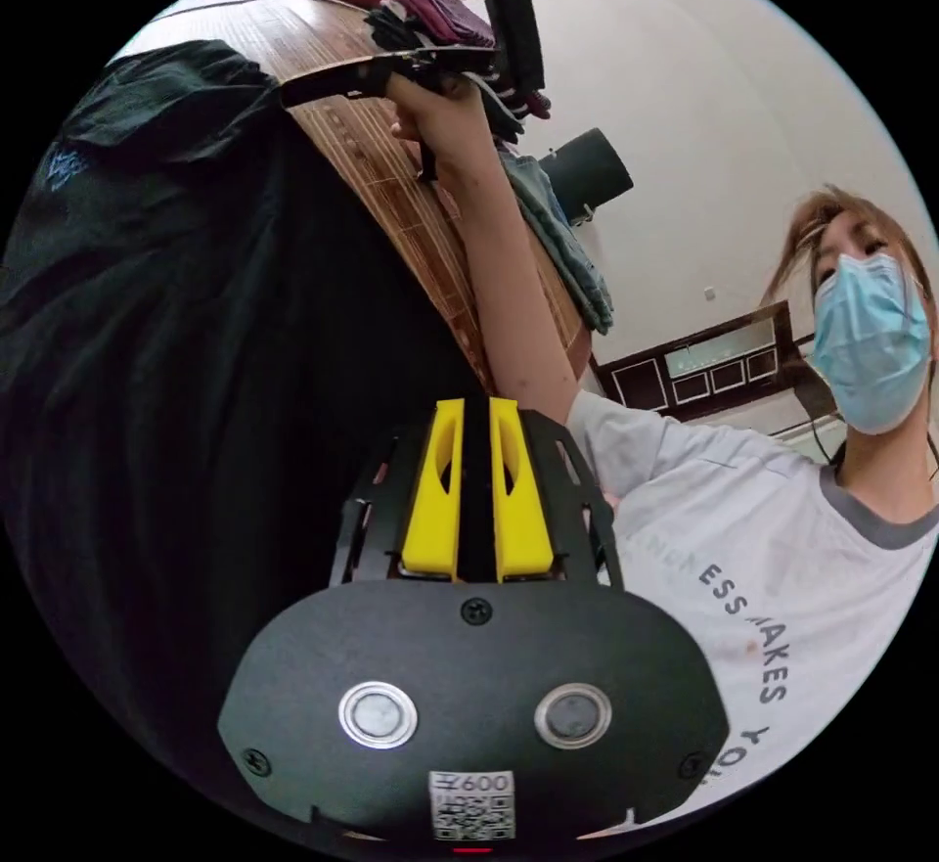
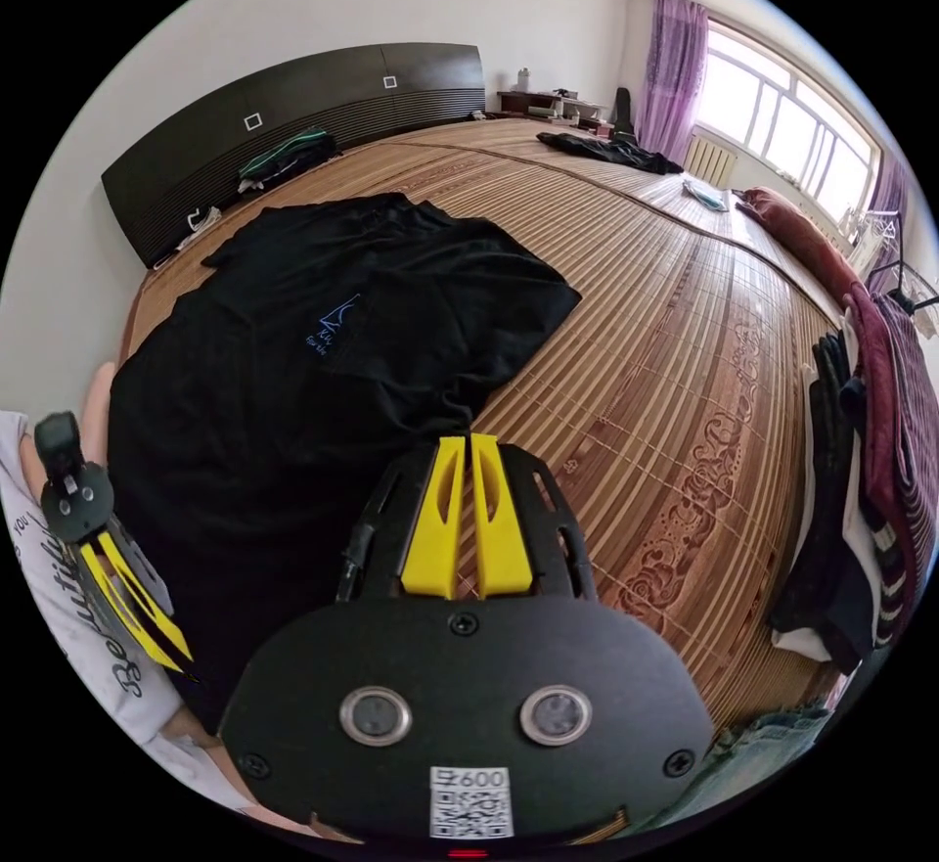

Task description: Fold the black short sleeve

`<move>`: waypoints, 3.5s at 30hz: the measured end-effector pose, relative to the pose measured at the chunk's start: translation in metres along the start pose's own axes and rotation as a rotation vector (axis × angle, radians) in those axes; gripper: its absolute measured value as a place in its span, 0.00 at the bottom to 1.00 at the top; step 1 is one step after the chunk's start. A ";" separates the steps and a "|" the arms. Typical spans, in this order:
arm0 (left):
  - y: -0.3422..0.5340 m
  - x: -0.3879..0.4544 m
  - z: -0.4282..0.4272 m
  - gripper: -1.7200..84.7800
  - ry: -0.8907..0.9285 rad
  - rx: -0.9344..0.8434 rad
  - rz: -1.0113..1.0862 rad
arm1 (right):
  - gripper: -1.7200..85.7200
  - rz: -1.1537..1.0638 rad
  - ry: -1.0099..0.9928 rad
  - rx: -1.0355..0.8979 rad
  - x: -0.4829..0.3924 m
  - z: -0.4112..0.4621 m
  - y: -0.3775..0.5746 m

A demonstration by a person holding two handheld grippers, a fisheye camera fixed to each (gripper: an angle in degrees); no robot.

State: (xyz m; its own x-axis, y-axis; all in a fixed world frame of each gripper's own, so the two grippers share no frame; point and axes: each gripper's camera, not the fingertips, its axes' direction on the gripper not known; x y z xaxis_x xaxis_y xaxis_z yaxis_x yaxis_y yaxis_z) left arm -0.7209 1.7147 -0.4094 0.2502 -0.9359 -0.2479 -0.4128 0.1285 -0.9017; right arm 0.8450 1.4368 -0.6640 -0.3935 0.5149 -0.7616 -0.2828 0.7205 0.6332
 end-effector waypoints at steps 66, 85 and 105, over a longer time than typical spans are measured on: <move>-0.216 -0.250 0.314 0.02 -1.043 -0.018 0.478 | 0.01 0.368 -0.146 -0.079 -0.425 -0.178 0.254; -0.231 -0.281 0.320 0.02 -1.073 -0.018 0.515 | 0.01 0.418 -0.066 -0.163 -0.572 -0.183 0.304; -0.233 -0.265 0.315 0.02 -1.066 -0.008 0.519 | 0.01 0.355 0.227 -0.483 -0.593 -0.161 0.226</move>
State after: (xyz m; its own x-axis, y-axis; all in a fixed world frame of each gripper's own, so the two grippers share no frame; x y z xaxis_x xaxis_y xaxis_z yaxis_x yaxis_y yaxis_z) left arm -0.4153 2.0360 -0.2449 0.6532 -0.0264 -0.7567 -0.6845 0.4066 -0.6050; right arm 0.8738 1.2190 -0.0471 -0.6962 0.5343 -0.4794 -0.4427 0.2061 0.8727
